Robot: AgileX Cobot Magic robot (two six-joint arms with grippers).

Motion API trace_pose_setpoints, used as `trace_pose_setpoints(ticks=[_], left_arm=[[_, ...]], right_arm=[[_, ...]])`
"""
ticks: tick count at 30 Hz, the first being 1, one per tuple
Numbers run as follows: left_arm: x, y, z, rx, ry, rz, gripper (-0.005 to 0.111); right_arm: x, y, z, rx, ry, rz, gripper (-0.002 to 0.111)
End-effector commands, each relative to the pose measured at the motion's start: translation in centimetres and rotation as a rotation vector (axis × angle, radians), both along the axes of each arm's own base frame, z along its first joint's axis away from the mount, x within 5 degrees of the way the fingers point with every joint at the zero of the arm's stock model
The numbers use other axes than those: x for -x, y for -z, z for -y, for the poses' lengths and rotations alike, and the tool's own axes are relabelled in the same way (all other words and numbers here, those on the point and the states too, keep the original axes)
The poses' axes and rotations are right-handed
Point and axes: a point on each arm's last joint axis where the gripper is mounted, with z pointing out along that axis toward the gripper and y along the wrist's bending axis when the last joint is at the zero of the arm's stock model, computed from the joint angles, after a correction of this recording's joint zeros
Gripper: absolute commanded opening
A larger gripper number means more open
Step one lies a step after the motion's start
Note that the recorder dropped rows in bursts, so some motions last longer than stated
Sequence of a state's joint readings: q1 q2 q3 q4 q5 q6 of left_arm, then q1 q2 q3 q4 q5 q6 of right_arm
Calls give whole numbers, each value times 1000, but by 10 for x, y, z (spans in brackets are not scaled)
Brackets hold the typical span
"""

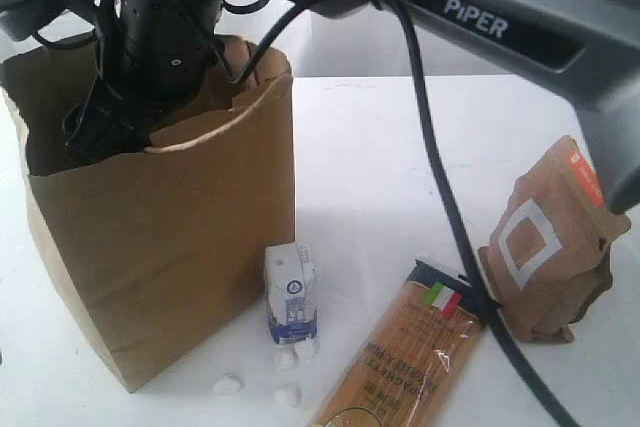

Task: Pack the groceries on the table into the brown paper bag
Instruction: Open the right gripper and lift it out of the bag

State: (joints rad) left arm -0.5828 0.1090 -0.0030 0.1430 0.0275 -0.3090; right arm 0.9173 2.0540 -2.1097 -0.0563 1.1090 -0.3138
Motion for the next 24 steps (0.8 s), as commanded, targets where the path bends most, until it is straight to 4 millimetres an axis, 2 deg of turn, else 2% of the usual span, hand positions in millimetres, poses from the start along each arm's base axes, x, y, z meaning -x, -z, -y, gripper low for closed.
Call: trace_pose_setpoints(ticks=[1, 5, 11, 18, 24], left_arm=[[0, 0, 0, 9, -3, 2, 0], [0, 0, 0, 9, -3, 2, 0], [0, 0, 0, 9, -3, 2, 0], [0, 0, 0, 9, -3, 2, 0], [0, 0, 0, 9, -3, 2, 0]], right_arm=[[6, -27, 8, -70, 3, 54, 83], [10, -41, 13, -110, 19, 68, 83], [13, -48, 17, -123, 22, 75, 80], [23, -77, 30, -207, 57, 99, 79], [32, -100, 49, -241, 143, 107, 79]])
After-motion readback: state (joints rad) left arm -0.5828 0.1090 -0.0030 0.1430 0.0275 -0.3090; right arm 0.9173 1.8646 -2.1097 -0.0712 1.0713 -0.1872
